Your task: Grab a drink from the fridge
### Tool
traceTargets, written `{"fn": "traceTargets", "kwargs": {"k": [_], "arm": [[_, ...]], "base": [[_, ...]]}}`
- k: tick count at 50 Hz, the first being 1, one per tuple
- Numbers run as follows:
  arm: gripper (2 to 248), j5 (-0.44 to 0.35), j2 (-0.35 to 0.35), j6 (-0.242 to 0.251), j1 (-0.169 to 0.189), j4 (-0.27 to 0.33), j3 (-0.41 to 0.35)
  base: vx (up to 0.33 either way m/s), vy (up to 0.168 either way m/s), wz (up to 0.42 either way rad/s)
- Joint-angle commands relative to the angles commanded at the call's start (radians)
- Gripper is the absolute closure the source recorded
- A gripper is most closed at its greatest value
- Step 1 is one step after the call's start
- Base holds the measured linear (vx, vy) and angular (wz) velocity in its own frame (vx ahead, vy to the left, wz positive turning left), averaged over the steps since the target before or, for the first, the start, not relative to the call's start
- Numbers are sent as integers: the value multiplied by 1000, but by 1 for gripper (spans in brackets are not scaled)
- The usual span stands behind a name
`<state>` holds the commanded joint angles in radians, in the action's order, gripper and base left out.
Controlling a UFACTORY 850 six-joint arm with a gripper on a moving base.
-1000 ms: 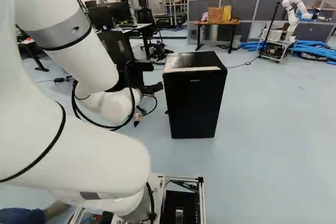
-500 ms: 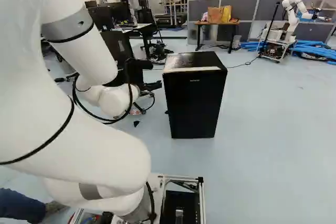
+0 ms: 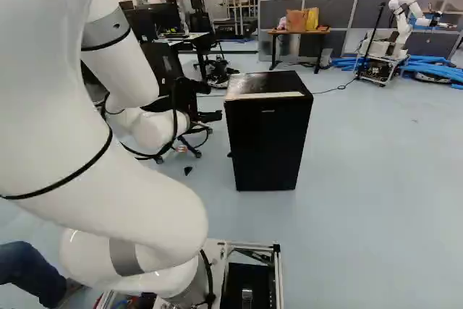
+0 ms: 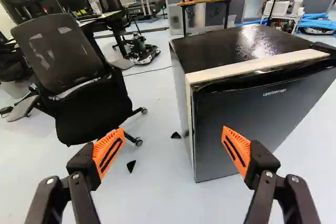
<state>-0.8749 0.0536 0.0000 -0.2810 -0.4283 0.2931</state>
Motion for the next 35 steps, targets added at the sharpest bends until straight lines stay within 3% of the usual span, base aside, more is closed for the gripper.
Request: {"fn": "traceTargets", "kwargs": {"k": [35], "arm": [[3, -65, -120, 0, -85, -227, 79]], "base": [[0, 0, 0]]}}
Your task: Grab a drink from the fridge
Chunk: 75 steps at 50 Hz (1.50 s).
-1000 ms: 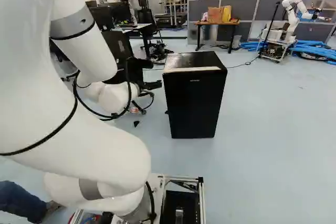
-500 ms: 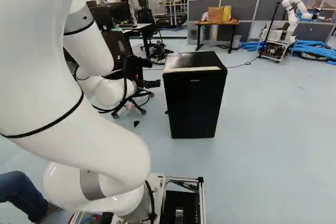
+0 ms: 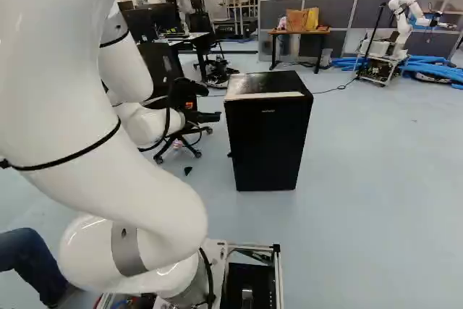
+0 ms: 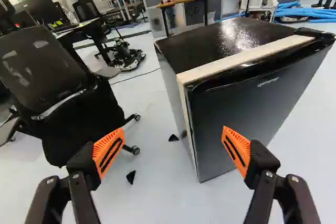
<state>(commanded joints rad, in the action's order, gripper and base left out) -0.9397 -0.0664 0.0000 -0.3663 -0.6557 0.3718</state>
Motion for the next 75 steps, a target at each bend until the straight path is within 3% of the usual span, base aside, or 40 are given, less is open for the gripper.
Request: {"fn": "traceTargets", "kwargs": {"k": [54, 75], "arm": [[3, -244, -251, 0, -81, -207, 117], [3, -346, -355, 0, -94, -276, 178]], "base": [[0, 0, 0], [0, 0, 0]]}}
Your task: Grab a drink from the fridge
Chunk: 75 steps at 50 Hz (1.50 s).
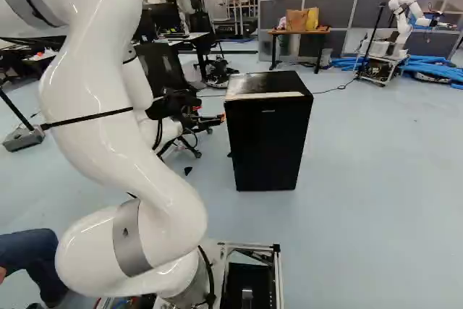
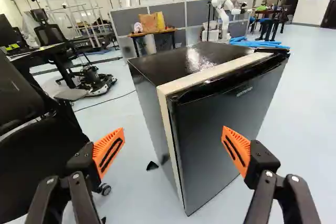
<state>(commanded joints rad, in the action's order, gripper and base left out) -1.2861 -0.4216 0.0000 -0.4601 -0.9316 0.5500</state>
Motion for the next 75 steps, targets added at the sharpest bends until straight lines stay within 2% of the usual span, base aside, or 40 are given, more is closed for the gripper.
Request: {"fn": "traceTargets", "kwargs": {"k": [24, 37, 56, 75], "arm": [[3, -87, -116, 0, -5, -84, 72], [3, -115, -134, 0, -6, -130, 102], [3, -116, -161, 0, 1, -168, 146], [3, -74, -191, 0, 14, -197, 196]], "base": [[0, 0, 0], [0, 0, 0], [0, 0, 0], [0, 0, 0]]}}
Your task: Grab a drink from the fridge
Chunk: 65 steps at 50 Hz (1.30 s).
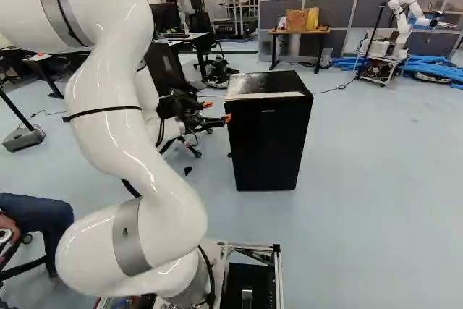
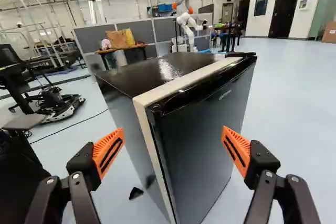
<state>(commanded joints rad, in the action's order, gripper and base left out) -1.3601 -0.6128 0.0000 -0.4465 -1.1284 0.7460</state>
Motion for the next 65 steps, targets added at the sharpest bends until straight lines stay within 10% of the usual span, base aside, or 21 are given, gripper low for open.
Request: {"fn": "traceTargets", "kwargs": {"k": [65], "arm": [[3, 16, -62, 0, 64, -8, 104]], "base": [[0, 0, 0]]}}
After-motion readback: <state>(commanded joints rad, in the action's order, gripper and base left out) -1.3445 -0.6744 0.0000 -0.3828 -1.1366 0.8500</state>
